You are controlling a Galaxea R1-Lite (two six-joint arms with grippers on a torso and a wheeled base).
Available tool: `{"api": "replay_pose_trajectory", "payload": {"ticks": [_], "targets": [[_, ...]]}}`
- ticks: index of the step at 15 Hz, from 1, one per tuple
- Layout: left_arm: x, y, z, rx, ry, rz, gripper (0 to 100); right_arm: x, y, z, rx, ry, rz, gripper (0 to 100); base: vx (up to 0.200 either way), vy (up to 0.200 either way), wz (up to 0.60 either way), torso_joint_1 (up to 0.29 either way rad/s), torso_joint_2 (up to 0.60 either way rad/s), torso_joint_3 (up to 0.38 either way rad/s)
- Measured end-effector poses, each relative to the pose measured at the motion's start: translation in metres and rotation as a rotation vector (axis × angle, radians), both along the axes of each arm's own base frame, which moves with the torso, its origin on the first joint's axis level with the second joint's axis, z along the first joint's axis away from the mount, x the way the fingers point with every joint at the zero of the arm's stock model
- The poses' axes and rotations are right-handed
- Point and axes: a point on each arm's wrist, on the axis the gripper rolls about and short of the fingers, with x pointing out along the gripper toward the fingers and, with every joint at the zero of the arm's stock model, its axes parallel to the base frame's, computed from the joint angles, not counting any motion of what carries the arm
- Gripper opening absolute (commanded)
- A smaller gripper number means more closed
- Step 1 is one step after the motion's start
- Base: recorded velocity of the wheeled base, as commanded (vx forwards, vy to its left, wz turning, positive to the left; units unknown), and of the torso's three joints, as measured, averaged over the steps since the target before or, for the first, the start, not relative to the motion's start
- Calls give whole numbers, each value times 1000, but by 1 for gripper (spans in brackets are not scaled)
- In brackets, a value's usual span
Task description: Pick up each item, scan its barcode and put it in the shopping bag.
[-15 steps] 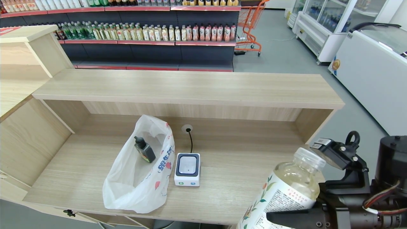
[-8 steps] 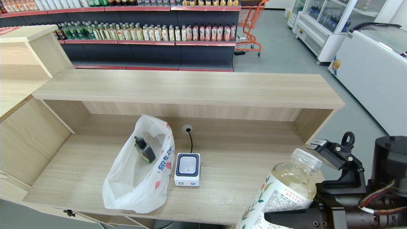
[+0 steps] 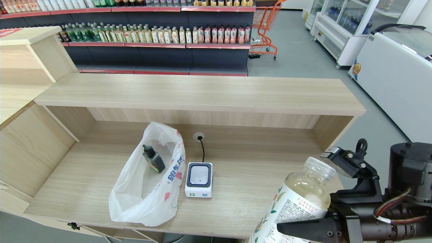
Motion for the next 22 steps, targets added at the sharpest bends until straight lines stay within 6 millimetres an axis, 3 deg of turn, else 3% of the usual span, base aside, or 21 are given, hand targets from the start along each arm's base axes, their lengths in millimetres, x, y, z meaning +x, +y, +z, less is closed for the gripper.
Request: {"api": "replay_pose_trajectory", "payload": {"ticks": [11,14,17,22], "targets": [[0,0,0,0,0,0,100,6,3,3,2,-37,-22,0,0,0,0,0,0,0],[0,0,0,0,0,0,100,14,1,3,-120,-394,-114,0,0,0,0,0,0,0],[0,0,0,0,0,0,100,35,-18,5,-410,-851,-342,0,0,0,0,0,0,0],[0,0,0,0,0,0,100,40,-27,-7,-496,-1112,-405,0,0,0,0,0,0,0]]}}
